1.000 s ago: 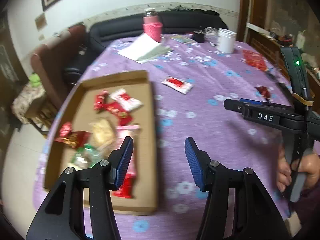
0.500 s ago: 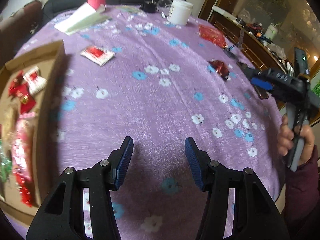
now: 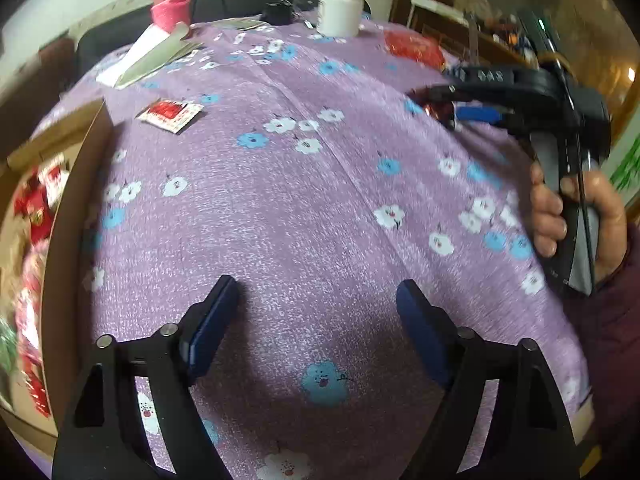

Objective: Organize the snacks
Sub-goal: 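Reach the right gripper to the dark red foil bag and grasp it, then grasp the white-red sachet with the left gripper while the right holds the foil bag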

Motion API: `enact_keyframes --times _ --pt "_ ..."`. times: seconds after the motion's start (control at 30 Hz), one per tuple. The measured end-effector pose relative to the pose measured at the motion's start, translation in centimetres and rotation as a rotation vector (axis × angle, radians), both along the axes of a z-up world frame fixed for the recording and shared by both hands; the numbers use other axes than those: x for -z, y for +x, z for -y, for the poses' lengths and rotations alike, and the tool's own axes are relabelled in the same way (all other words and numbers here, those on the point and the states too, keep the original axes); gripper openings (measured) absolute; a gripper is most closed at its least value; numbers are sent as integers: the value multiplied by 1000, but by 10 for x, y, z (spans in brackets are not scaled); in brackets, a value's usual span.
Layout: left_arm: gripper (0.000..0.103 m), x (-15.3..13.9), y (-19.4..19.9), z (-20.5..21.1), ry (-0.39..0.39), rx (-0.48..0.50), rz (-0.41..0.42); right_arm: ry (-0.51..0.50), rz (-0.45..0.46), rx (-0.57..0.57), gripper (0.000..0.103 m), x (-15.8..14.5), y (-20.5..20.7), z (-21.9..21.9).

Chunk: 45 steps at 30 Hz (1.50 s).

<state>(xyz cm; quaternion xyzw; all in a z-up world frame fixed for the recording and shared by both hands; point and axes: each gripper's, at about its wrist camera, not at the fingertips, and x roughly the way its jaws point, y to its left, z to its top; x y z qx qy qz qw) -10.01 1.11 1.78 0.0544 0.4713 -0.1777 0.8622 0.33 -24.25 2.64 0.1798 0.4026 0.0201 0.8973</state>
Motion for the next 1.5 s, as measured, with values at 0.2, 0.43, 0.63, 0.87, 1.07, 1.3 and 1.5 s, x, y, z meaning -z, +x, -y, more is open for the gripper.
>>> enact_keyframes --times 0.2,0.43,0.63,0.87,1.07,1.3,1.5 --pt "102 8 2 15 77 40 -17 -34 18 -5 66 5 -1 -4" --pt "103 9 2 16 78 31 -17 -120 4 -26 66 6 4 -18" --pt "103 8 1 16 79 31 -17 -191 -10 -6 46 6 5 -24" --pt "103 8 1 16 79 31 -17 -129 9 17 45 5 -1 -13" --pt "103 8 1 16 80 31 -17 -127 29 34 45 2 -6 -11" --pt "103 8 1 16 80 31 -17 -139 46 38 45 -1 -11 -13" --pt "103 8 0 17 82 32 -14 -118 43 54 45 0 -11 -7"
